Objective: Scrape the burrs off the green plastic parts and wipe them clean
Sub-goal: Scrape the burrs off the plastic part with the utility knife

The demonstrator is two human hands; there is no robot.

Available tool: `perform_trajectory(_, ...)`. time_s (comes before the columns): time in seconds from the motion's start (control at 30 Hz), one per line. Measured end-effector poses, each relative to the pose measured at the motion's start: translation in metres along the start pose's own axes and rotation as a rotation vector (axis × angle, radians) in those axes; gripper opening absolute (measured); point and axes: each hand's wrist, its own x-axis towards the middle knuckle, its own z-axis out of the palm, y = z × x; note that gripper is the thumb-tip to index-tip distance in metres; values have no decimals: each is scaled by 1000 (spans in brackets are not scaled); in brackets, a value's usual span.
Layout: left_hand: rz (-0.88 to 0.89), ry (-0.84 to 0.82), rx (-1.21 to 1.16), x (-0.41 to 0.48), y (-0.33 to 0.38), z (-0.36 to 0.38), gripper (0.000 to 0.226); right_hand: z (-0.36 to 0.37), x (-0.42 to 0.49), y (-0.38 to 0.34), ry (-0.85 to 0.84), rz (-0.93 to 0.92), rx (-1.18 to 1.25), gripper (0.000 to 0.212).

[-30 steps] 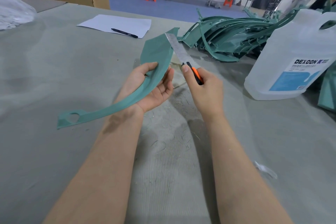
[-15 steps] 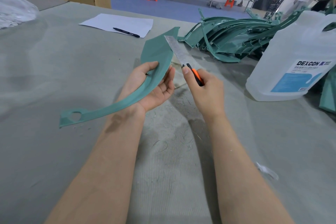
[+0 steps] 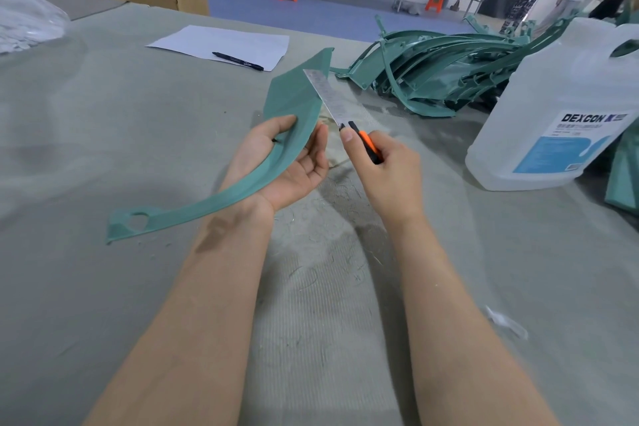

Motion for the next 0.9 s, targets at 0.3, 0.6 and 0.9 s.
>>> perform_trajectory(0.3, 16, 6, 16, -1, 1, 0, 26, 1, 0, 0, -25, 2, 0, 54)
perform_trajectory(0.6, 30, 23, 43, 0, 2, 0, 21, 2, -1, -2, -43, -17, 7, 54)
perform_trajectory(0.9, 45, 32, 26, 1, 2, 0, 22, 3, -2, -3, -55, -19, 12, 53)
